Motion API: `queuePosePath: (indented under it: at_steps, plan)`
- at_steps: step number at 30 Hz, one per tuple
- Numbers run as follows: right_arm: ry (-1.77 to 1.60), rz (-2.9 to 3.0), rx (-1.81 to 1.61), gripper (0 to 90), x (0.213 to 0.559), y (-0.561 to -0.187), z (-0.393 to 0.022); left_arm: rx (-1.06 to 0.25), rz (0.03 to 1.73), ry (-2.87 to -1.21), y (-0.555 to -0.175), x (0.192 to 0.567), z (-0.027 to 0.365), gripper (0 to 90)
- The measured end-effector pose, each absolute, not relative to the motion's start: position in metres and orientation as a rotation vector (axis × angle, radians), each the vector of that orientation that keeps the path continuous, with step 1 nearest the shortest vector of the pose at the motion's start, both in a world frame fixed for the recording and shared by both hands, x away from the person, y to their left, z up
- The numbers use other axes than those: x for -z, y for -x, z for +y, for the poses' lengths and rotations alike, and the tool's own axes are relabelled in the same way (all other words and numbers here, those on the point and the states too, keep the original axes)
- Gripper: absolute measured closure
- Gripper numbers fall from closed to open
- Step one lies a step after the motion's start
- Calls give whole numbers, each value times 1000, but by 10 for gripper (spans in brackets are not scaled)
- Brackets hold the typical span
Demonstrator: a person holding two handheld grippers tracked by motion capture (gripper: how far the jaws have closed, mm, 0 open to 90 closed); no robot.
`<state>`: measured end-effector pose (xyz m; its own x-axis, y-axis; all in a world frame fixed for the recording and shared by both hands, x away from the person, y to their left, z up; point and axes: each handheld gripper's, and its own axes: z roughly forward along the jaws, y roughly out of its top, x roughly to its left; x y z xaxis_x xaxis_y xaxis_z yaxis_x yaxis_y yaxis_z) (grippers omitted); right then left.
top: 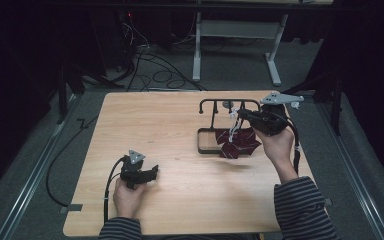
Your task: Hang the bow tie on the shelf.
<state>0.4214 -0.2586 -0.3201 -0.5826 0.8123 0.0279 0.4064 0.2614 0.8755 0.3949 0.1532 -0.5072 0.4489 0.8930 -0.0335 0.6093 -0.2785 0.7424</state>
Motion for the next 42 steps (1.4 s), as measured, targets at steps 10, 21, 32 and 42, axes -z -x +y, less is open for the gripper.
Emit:
queuePosePath:
  at_steps: [10, 21, 32, 42]
  plan:
    - [-1124, 2103, -1253, 890, 321, -431, -255, -517, 1255, -2001, -395, 507, 153, 263]
    - [-1130, 2099, -1239, 889, 319, -441, -251, -515, 1255, -2002, -395, 507, 153, 263]
    - [-1126, 2110, -1219, 889, 321, -447, -244, -516, 1255, -2001, -395, 507, 153, 263]
    - [-1130, 2111, -1194, 889, 319, -457, -238, -515, 1255, -2001, -395, 507, 153, 263]
